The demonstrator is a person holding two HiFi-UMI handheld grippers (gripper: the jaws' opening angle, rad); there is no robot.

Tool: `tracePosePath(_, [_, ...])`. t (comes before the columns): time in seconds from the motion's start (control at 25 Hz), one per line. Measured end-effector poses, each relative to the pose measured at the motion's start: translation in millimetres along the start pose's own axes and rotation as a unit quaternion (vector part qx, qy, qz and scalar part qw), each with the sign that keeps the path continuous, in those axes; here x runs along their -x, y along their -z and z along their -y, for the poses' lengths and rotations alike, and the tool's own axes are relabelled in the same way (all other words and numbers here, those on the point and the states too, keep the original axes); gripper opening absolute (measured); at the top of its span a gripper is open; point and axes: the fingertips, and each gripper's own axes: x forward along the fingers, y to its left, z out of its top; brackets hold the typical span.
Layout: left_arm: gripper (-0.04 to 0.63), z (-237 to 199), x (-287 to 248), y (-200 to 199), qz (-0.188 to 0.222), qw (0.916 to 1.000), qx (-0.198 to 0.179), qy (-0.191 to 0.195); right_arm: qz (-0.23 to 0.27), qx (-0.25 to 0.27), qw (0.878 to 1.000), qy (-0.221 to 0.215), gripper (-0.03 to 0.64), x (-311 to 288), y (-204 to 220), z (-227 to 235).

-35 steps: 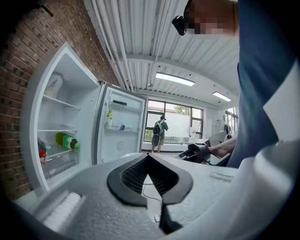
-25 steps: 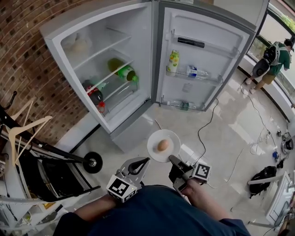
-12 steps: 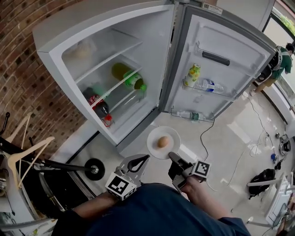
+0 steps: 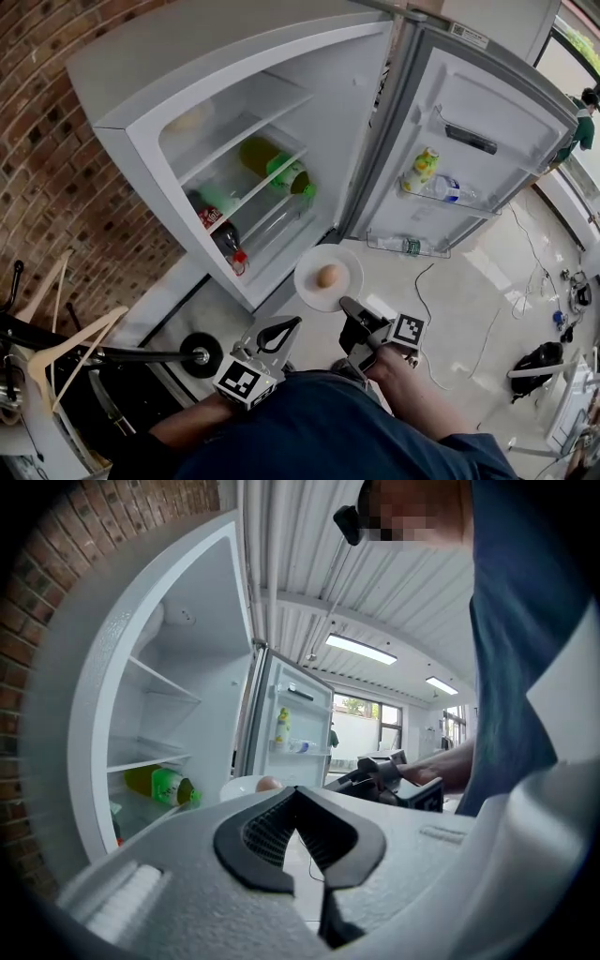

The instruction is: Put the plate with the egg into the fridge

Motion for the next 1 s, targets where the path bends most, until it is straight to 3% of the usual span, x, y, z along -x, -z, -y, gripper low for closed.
tracePosePath(0.36, [0.005, -35.4, 8.7, -2.2, 0.006, 0.9988, 0.021, -0.044, -0.039, -0.006, 0.999, -0.002, 0.021, -55.7, -2.6, -10.4])
tracePosePath(1.0, [0.005, -68.4, 5.4, -5.8, 0.000, 0.9912, 0.017, -0.131, -0.107, -0.014, 0.994, -0.029, 0.021, -154.5, -30.9, -33.6])
